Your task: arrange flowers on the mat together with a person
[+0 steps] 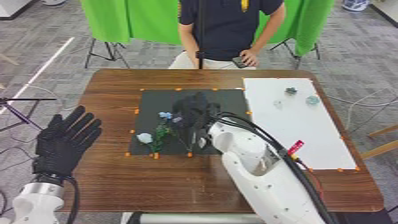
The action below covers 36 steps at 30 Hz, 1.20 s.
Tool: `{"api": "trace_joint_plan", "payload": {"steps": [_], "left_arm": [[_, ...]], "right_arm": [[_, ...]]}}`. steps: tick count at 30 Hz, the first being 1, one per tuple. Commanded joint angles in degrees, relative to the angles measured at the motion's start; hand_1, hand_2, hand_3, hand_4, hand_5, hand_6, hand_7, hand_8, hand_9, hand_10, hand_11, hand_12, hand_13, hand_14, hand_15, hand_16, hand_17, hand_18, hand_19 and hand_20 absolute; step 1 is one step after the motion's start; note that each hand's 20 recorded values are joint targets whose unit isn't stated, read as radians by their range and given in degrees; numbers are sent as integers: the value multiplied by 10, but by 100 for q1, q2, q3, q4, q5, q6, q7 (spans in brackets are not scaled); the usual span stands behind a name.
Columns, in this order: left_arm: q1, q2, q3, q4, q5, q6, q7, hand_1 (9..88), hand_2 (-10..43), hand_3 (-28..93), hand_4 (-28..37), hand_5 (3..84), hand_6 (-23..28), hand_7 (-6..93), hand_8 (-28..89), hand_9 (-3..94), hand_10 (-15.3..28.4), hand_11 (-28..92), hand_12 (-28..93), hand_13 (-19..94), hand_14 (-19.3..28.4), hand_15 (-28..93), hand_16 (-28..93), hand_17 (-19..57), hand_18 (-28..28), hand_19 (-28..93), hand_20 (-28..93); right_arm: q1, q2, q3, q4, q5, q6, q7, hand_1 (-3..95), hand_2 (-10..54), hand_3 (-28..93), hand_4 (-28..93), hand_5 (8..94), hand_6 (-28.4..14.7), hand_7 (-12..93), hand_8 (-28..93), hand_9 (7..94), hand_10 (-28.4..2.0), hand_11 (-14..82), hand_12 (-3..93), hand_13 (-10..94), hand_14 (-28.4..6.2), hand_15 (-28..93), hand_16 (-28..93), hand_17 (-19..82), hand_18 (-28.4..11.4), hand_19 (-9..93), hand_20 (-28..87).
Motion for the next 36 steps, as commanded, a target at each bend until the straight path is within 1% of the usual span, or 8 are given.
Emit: {"api": "trace_joint_plan", "payload": {"steps": [1,5,8,15,19,23,25,36], "left_arm": [[34,-84,-59,31,-24,-73,-53,271,127,684,-283,429,68,97,-85,390,147,150,98,308,159,259,-33,-17,149,277,113],[145,-66,-211,-3,-56,-30,60,264,134,677,-283,429,68,96,-85,395,146,150,98,313,155,253,-34,-17,149,276,113],[76,101,-225,26,-108,95,4,262,141,669,-283,430,67,95,-86,398,146,149,97,314,154,250,-34,-17,149,276,114],[63,221,-363,29,-144,170,53,253,152,665,-283,432,66,96,-85,396,147,148,96,316,150,243,-34,-18,150,278,115],[112,184,-312,48,-457,203,204,261,144,683,-283,439,70,98,-86,404,144,154,97,326,144,243,-35,-16,149,281,115],[137,133,-299,-55,-236,396,210,263,142,684,-283,441,72,99,-87,409,145,157,95,329,142,240,-38,-16,149,284,115],[125,97,-283,-65,-94,360,199,266,140,687,-283,443,73,99,-87,412,145,159,95,331,142,240,-38,-16,149,286,115],[117,49,-214,-80,-175,327,203,274,134,689,-283,448,74,99,-88,414,146,162,93,332,143,246,-40,-14,147,286,113]], "right_arm": [[-333,50,1533,-1150,3379,-1530,1181,351,-88,801,-283,485,-11,242,-168,527,-140,219,175,459,-111,470,179,151,-181,580,121],[-689,256,2396,-1460,5928,-1259,1907,319,-19,777,-283,444,-46,196,-142,455,-171,170,162,387,-146,411,139,130,-188,565,110],[-1096,569,2974,-1657,7555,-788,2462,319,34,771,-282,441,-52,189,-133,445,-176,163,159,369,-153,396,126,123,-184,555,102],[-1885,918,3812,-1549,8637,-227,2046,302,66,771,-278,459,-42,183,-132,438,-162,139,142,332,-162,317,102,98,-180,501,82],[-2177,920,4073,-1582,8997,-1,1832,297,70,779,-275,465,-34,184,-134,426,-144,110,123,316,-143,244,88,96,-168,455,73],[-2343,951,4169,-1725,8690,412,1836,307,87,778,-275,467,-34,180,-133,421,-141,97,116,312,-132,217,79,98,-161,437,70],[-2417,931,4258,-1754,8685,446,1793,328,110,780,-276,479,-29,187,-134,431,-137,100,112,320,-124,209,73,106,-151,426,66],[-2641,755,4495,-1913,8614,487,1736,341,89,790,-282,491,-27,200,-144,431,-127,106,100,319,-119,214,57,111,-138,417,66]]}}
